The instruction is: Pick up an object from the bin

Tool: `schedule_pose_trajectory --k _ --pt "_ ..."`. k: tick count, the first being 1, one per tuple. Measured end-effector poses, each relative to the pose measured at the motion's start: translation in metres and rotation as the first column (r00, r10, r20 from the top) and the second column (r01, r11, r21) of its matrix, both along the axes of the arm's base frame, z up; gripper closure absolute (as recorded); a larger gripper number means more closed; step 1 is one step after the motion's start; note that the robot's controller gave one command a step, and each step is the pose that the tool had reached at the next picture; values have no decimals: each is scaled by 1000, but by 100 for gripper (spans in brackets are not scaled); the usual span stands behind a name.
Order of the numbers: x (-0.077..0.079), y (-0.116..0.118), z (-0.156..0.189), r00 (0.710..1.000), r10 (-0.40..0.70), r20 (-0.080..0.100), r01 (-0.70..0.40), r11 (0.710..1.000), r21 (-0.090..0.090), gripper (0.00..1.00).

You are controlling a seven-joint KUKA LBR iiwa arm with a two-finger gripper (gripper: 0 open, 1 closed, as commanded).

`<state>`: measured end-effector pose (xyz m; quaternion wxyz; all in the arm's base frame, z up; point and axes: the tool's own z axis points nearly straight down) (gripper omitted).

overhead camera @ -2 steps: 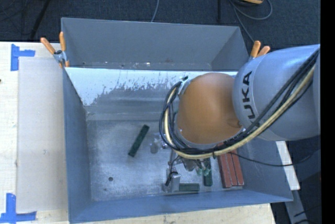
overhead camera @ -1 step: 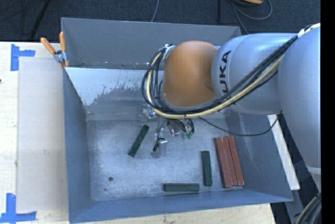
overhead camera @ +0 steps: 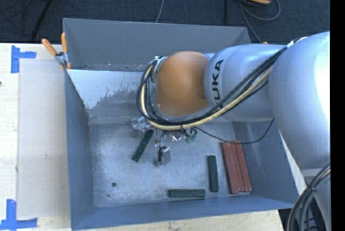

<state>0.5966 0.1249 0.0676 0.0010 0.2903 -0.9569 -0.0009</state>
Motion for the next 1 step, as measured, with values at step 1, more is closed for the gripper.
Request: schedule_pose_trajectory --k 1 --pt "1 -1 2 1000 -6 3 6 1000 1 100"
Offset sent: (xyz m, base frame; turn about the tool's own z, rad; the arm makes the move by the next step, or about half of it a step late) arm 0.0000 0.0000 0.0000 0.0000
